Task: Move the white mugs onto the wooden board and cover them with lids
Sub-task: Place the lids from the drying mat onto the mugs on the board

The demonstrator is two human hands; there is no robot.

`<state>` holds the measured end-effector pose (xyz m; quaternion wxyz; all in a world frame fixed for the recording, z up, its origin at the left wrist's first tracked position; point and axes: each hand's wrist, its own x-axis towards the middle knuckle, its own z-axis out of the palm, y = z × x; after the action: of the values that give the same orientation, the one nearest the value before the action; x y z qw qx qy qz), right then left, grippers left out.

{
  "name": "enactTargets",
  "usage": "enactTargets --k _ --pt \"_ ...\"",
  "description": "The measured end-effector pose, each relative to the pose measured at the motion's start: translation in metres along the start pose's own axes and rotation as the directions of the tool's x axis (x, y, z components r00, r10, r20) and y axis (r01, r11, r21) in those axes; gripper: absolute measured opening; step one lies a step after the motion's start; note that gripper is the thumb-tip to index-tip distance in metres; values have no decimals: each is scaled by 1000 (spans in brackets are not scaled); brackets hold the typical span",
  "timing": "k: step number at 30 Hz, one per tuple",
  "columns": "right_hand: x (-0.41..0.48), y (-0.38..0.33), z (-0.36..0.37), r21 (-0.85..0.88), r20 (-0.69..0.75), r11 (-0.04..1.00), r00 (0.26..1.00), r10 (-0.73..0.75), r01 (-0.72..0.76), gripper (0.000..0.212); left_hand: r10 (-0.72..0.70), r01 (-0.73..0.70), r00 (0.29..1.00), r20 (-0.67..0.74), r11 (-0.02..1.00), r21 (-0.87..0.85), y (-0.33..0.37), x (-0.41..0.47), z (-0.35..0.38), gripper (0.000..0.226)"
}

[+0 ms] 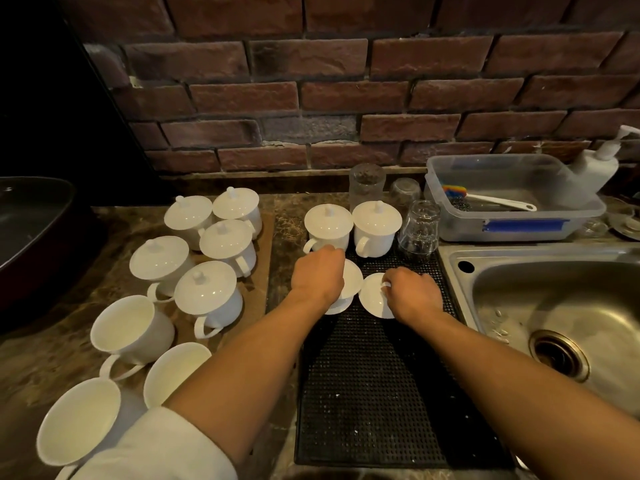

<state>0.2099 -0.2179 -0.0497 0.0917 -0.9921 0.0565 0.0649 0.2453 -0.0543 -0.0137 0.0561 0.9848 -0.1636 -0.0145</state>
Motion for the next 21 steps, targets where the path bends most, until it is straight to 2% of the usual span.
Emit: enactTargets --k 3,11,15,21 --pt "-9 4 -6 -13 -9 1000 1000 18 -18 24 13 -14 1000 -18 999 -43 1 -9 -13 27" --pt "-45 7 -37 -44 -73 997 995 67 -71 25 97 -119 978 -186 987 -111 -8 -42 -68 24" --pt "-58 -8 -63 -26 -80 997 994 75 -77 26 100 -130 969 -224 984 -125 -34 -59 -101 27" --pt "-78 -55 -96 28 -101 999 994 33 -30 26 28 -83 935 -353 987 -141 -97 -85 -147 21"
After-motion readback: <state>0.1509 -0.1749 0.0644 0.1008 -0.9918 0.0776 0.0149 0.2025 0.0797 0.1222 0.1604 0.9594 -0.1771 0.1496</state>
